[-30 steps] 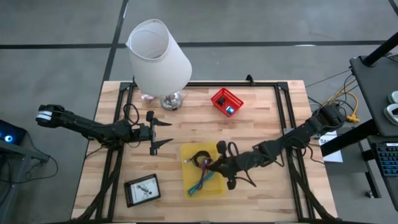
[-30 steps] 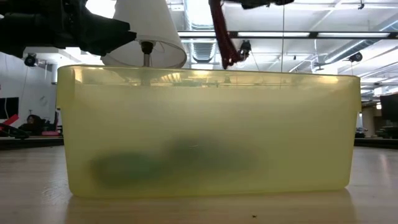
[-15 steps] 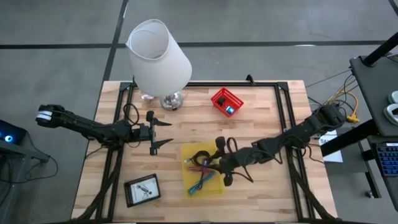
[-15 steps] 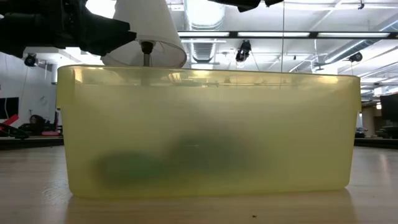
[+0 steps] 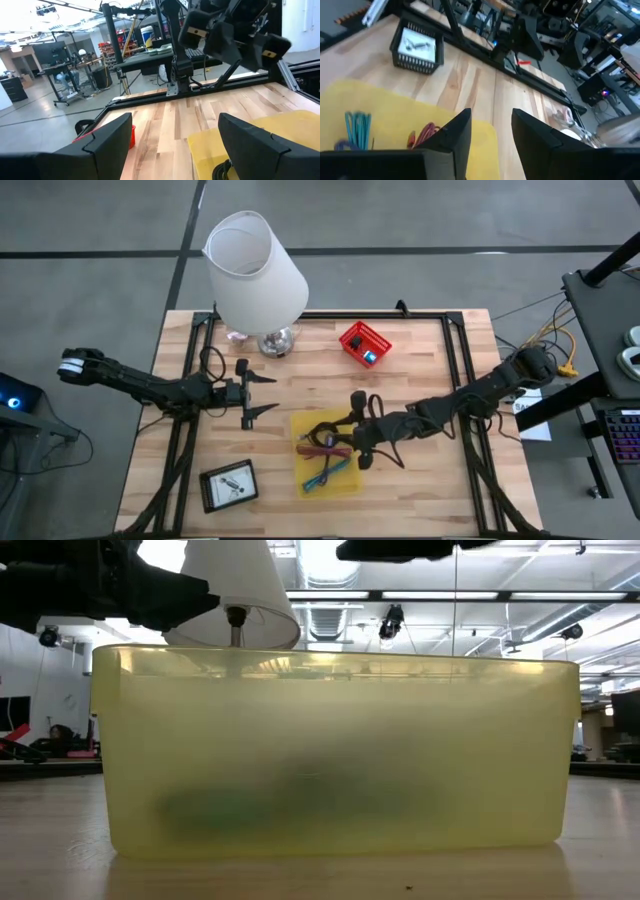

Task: Pick and place items into bin
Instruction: Return to Home Position

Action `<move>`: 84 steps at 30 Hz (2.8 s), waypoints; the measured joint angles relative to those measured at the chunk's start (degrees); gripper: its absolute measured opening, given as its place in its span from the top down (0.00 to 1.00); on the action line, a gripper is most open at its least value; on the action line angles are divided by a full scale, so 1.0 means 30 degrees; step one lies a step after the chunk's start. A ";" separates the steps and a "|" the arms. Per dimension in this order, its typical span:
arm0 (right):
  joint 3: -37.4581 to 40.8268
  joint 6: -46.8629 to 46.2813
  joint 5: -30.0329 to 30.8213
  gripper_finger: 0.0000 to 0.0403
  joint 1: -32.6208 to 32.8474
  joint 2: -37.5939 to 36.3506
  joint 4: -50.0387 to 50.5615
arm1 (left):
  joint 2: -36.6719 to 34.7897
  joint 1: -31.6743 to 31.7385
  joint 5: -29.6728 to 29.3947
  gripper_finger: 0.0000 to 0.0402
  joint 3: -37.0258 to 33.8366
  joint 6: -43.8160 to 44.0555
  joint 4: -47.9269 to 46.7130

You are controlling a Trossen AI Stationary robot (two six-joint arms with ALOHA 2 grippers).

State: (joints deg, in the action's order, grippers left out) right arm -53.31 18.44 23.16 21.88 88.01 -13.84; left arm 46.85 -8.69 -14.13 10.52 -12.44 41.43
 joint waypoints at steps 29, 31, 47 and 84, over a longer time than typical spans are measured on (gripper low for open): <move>0.9593 0.1873 -0.0237 0.83 -0.3560 -0.2040 -1.2956 | -0.5047 0.0241 -0.2973 0.53 -0.1137 -0.0571 -0.5466; 0.9701 0.1864 -0.0318 0.83 -0.3928 -0.2033 -1.2955 | -0.5278 0.0390 -0.2963 0.62 -0.1165 -0.0899 -0.6254; 0.9432 0.1913 -0.0445 0.85 -0.4367 -0.2026 -1.3050 | -0.9540 0.0539 -0.1596 1.00 -0.1534 0.2000 -1.1827; 1.7277 -0.4137 -0.7782 0.98 -0.9883 -1.6557 -0.6980 | -1.5059 0.0532 -0.0432 1.00 -0.2608 0.0446 -1.4314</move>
State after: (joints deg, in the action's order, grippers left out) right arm -1.48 6.04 -0.19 -7.76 38.34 -34.78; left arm 1.67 -7.09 -15.43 2.70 -11.10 -1.51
